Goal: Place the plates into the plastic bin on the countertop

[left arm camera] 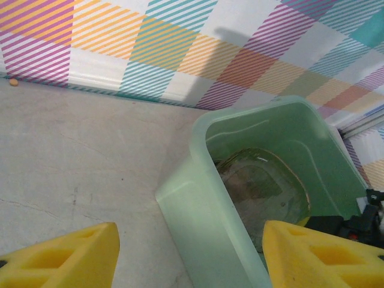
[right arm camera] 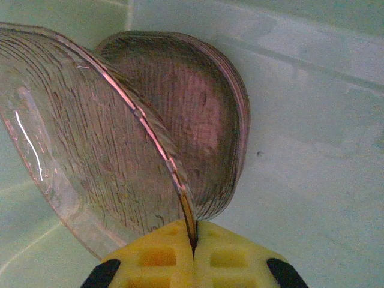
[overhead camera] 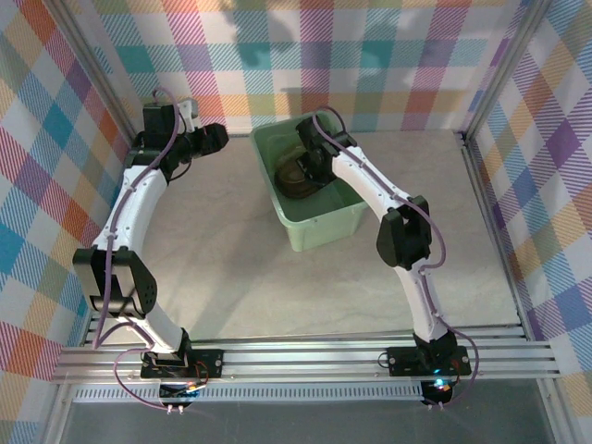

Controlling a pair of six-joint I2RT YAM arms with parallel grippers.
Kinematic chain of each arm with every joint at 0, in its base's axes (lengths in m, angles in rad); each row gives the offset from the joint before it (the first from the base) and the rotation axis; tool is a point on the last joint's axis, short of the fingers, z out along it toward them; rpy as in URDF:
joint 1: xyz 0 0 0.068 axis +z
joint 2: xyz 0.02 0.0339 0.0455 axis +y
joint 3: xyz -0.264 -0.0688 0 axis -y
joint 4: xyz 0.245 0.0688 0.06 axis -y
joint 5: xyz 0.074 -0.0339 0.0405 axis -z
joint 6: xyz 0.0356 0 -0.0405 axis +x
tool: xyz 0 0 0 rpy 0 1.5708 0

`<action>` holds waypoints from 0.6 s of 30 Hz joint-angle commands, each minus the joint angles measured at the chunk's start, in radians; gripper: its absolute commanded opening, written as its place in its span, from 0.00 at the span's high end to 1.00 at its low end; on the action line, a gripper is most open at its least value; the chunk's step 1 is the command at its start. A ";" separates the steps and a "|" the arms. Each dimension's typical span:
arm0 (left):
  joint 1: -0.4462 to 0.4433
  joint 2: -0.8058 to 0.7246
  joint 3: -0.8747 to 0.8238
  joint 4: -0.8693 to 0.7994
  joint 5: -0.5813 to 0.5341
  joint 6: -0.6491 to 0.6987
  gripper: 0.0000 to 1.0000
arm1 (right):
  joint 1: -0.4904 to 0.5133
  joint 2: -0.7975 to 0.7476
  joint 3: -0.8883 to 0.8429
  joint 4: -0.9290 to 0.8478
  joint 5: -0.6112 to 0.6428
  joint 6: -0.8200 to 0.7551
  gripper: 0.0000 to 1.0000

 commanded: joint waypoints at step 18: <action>0.016 -0.067 -0.024 -0.013 0.010 0.031 0.35 | 0.031 0.064 -0.025 -0.018 0.084 0.082 1.00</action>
